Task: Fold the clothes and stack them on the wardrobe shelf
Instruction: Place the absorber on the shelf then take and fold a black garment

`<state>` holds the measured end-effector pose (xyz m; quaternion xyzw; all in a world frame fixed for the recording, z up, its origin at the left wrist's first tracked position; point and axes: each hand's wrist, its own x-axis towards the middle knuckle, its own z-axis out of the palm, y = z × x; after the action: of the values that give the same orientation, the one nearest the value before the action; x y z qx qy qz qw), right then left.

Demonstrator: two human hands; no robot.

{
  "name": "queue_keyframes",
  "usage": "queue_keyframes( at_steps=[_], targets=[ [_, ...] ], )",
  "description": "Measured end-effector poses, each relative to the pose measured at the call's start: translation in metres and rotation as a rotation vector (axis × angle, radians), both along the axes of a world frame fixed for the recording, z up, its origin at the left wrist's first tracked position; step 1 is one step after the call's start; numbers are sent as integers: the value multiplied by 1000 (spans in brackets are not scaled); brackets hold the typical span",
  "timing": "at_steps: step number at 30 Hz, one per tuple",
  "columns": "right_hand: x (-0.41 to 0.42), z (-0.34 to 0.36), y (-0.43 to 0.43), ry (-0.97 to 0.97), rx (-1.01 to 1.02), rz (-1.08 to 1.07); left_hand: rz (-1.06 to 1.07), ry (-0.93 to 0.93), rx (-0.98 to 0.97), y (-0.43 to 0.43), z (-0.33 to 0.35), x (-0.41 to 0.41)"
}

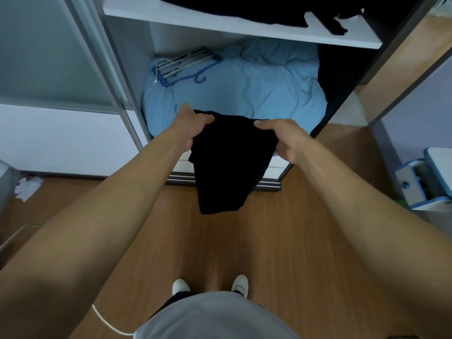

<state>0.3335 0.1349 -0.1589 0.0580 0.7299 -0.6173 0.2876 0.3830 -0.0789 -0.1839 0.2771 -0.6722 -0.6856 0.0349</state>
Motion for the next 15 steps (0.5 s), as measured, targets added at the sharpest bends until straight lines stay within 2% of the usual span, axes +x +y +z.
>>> queue_keyframes(
  at_steps=[6,9,12,15],
  targets=[
    [10,-10,-4,-73,-222,-150,-162,2,-207,-20,0,4],
    [10,-14,-11,13,-103,-149,-223,16,-227,-23,0,11],
    [6,-13,-12,41,-41,-31,-314,-4,-192,-22,-1,18],
    [9,-11,-14,125,157,176,-442,-62,-381,-17,0,20]
  ],
)
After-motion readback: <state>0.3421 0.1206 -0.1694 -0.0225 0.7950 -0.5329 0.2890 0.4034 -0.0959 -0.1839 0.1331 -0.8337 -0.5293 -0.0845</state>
